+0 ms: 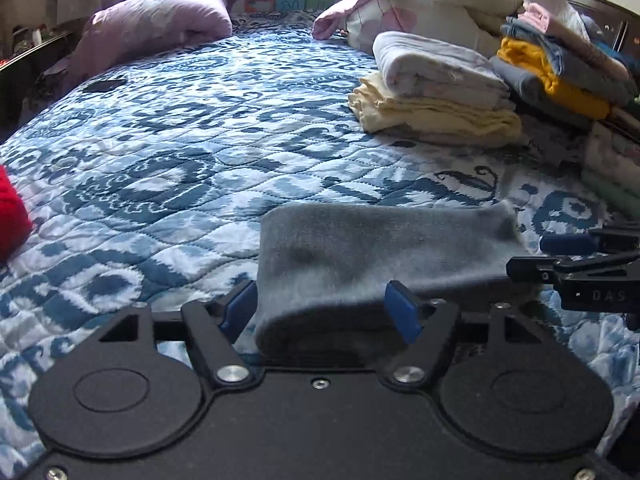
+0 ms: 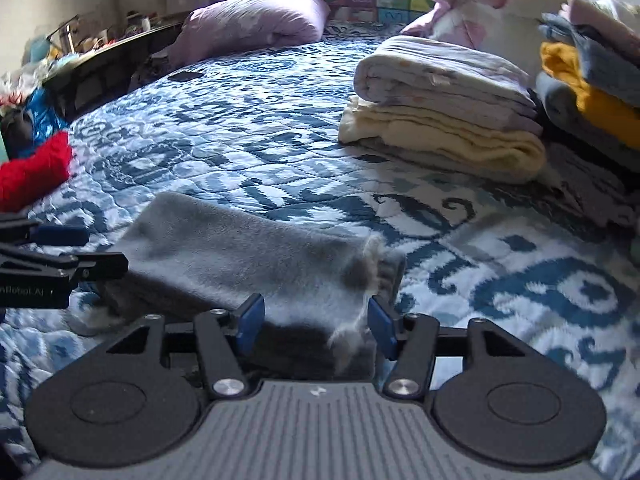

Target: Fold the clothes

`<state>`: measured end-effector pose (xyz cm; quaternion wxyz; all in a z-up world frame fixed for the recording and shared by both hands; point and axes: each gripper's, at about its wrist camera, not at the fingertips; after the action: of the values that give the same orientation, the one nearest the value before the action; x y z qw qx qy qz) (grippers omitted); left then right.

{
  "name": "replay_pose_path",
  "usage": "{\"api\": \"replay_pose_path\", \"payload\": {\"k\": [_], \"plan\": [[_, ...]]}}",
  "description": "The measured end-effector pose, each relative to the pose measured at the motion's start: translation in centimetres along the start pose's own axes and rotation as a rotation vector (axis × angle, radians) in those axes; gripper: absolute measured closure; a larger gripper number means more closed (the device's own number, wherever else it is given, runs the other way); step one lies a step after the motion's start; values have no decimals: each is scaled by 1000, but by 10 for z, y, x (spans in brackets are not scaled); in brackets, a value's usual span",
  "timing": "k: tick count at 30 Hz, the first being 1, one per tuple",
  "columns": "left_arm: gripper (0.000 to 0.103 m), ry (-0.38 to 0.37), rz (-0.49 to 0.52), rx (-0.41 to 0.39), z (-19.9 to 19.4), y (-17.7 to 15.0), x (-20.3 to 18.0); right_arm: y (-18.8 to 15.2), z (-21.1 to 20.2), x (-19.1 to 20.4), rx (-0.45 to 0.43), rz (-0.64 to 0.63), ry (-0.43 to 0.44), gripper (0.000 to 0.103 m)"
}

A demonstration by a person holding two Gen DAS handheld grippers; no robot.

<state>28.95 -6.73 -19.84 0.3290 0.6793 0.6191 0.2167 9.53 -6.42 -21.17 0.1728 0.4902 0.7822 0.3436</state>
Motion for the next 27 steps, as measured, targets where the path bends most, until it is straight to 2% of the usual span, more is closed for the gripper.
{"api": "replay_pose_path", "payload": {"k": [4,7,13,22,24,27], "plan": [[31,-8,-54,17,-9,-1,4,-2,-9,-1,11,42,5,45],[25,-10,-52,38,-12,-2,1,-4,-14,-1,19,56,3,45],[20,-14,-71,69,-11,-2,2,-7,-17,0,35,62,-8,40],[20,-26,-136,80,2,0,23,-5,-10,-7,51,107,18,34],[20,-39,-163,83,5,1,31,-3,-10,-12,42,152,47,29],[20,-65,-217,94,14,2,44,-1,-6,-26,30,254,100,27]]}}
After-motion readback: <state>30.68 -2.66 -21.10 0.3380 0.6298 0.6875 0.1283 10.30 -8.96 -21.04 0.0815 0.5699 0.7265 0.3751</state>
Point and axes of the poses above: each gripper's, at about its wrist camera, not at the fingertips, and z roughly the way its jaws point, x to its left, y to its top, and after that the axes turned 3 degrees about -z, right-handed
